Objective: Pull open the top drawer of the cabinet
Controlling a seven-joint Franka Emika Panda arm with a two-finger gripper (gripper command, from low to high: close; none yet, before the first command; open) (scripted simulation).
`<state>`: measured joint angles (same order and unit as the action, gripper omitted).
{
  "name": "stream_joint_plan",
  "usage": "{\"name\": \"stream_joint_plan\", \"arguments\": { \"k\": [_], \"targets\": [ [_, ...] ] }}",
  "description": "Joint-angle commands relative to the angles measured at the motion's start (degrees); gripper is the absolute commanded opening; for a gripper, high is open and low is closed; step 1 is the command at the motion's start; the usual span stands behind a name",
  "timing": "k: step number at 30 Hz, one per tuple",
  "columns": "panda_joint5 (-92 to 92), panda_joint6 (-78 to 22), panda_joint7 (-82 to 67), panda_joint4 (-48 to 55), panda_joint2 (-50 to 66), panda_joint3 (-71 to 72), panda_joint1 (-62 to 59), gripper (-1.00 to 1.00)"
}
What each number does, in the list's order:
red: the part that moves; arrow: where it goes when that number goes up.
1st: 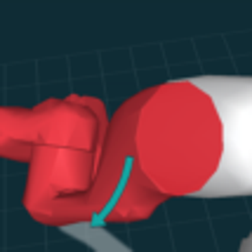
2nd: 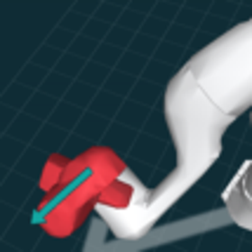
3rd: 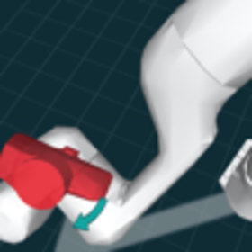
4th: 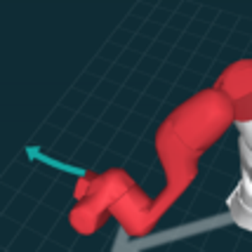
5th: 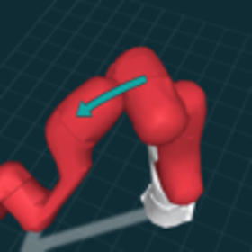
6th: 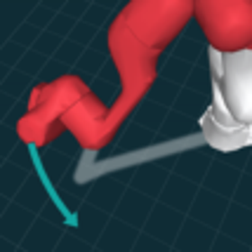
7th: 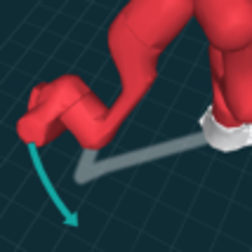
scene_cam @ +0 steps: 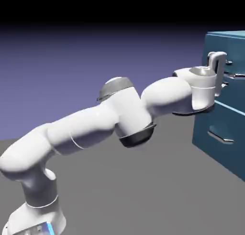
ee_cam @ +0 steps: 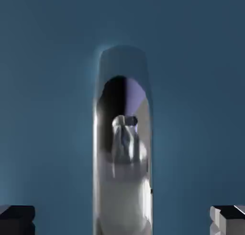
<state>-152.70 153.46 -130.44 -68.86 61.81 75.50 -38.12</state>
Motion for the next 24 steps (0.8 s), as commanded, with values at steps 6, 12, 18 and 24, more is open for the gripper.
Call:
{"name": "stream_joint_plan", "arguments": {
  "k": [6, 12, 18, 24],
  "targets": [
    [-1.8, -4.2, 5.1, -12.5, -4.2, 3.0, -7.9, -1.00],
    [-2.6, -8.2, 9.6, -24.9, -8.4, 7.3, -16.7, -1.00],
    [-2.6, -11.8, 13.5, -37.4, -12.1, 13.6, -26.8, -1.00],
    [-1.8, -15.2, 16.0, -49.8, -14.2, 22.4, -38.6, -1.00]
  ]
}}
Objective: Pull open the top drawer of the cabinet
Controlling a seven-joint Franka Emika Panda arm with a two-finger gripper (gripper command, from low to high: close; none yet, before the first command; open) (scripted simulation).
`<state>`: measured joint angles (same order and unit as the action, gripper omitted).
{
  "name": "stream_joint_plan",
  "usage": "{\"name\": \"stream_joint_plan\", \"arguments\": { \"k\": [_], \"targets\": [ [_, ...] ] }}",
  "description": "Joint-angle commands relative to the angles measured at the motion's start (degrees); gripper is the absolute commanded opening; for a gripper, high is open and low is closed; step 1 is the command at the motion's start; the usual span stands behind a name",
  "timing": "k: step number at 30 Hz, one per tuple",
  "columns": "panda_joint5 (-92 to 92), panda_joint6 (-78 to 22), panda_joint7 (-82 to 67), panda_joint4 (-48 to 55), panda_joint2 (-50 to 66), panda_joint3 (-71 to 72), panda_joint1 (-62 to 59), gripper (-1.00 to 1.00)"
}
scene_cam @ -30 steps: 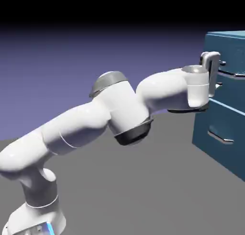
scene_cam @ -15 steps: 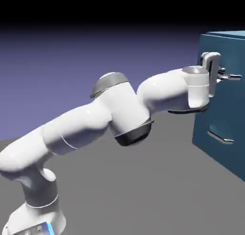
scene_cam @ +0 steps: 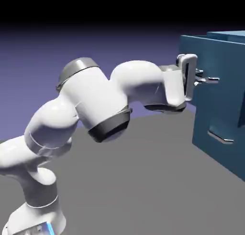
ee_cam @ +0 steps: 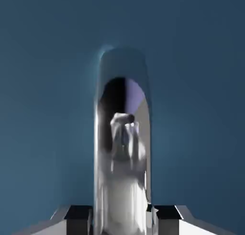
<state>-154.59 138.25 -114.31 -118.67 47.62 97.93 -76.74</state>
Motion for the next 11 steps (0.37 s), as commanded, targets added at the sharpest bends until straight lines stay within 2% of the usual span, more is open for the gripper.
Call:
{"name": "stream_joint_plan", "arguments": {
  "k": [1, 8, 9, 11],
  "targets": [
    [0.3, -0.5, 0.1, -2.1, 0.0, 1.7, -2.1, -1.00],
    [2.8, -4.3, -0.3, -16.3, 2.5, 13.9, -16.3, -1.00],
    [2.8, -4.3, -0.3, -16.3, 2.5, 13.9, -16.3, 1.00],
    [3.4, -4.7, -0.5, -18.3, 3.3, 15.8, -18.4, 1.00]
  ]
}}
